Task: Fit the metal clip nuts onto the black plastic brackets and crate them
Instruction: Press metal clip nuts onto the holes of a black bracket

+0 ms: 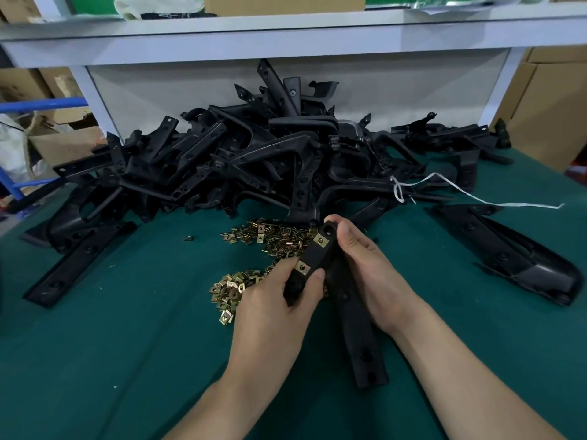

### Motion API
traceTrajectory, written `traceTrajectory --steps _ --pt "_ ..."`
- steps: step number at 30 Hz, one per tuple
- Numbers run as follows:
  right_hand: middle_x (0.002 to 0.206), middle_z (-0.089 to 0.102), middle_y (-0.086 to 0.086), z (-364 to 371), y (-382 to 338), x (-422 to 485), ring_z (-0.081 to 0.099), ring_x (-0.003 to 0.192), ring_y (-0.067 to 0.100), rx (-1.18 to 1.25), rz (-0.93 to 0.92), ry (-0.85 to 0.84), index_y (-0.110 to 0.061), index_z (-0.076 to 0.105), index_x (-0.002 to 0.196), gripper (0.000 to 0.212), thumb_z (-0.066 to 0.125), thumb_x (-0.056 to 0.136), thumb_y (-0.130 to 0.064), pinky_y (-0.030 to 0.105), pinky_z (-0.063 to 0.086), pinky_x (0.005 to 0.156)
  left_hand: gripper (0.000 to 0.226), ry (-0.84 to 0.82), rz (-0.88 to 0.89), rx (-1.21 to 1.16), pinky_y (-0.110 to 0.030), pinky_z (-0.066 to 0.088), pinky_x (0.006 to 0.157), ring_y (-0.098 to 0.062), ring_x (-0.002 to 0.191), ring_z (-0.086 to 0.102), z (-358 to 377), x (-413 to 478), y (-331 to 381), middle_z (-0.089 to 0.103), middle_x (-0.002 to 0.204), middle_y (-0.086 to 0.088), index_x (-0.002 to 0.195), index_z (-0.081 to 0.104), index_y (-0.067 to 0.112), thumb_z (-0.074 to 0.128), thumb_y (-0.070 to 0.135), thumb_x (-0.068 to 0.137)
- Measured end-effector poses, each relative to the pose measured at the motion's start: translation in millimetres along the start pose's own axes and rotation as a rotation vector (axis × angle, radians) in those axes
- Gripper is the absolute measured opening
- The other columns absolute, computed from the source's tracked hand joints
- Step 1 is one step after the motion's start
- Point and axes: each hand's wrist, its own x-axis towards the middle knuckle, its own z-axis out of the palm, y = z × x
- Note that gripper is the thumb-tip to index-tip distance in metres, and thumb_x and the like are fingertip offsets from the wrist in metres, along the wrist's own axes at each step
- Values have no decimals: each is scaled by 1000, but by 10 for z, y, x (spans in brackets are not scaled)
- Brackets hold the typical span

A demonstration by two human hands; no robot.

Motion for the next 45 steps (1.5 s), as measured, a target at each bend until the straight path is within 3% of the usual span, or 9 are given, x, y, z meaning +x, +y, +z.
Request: traceTrajectory --steps 2,5,9,11,13,18,24,35,45 --pt "111 71 3 -5 -8 -9 67 105 19 104 28 -48 -31 68 117 31 67 91 -49 35 56 87 25 63 1 -37 -10 41 50 2 63 63 -14 0 28 66 75 26 109 58 44 59 59 90" --pt "116 68 8 16 -20 -13 64 107 23 221 41 -150 -30 66 107 17 56 98 -40 37 54 88 26 143 39 -56 -12 49 59 0 77 67 -105 65 29 69 90 25 109 56 48 64 58 86" --pt "129 61 16 47 -26 -11 54 119 31 227 44 -211 -28 61 108 14 56 96 -32 45 45 103 28 142 148 15 -4 44 74 5 90 63 -290 197 -15 65 107 28 114 60 44 67 48 87" --pt "141 47 24 55 -19 -17 46 127 35 203 51 -221 -27 59 110 15 54 96 -29 51 36 111 29 127 138 9 -4 43 77 5 93 62 -338 226 -54 65 108 28 116 60 44 65 46 88" --pt "144 44 22 47 -8 -18 45 128 35 192 63 -221 -27 60 112 16 52 98 -26 50 36 112 29 117 118 -2 -5 44 76 3 94 62 -353 235 -84 65 108 30 116 58 50 63 48 88" --pt "126 58 13 63 -49 -39 55 119 29 60 -11 -135 -22 60 112 22 63 91 -28 46 47 106 26 102 143 21 -7 44 75 -1 95 62 -364 257 -123 65 106 26 114 55 54 61 44 91" --pt "104 70 -12 236 -24 -141 67 96 4 -551 -286 14 -33 65 116 30 75 88 -32 17 51 83 21 78 213 48 -9 41 83 -4 101 61 -363 278 -146 65 108 22 117 58 37 62 32 97" --pt "99 68 -12 257 67 -131 65 91 6 -570 -349 58 -36 63 108 25 75 89 -25 22 52 82 22 92 283 111 -10 41 83 -9 100 59 -365 310 -190 57 110 17 116 60 32 59 31 94" --pt "89 66 -17 264 63 -129 61 80 2 -579 -339 56 -39 65 102 23 76 86 -27 15 47 73 24 68 311 159 -14 42 85 -16 103 58 -394 321 -219 54 113 24 119 59 34 61 31 95"
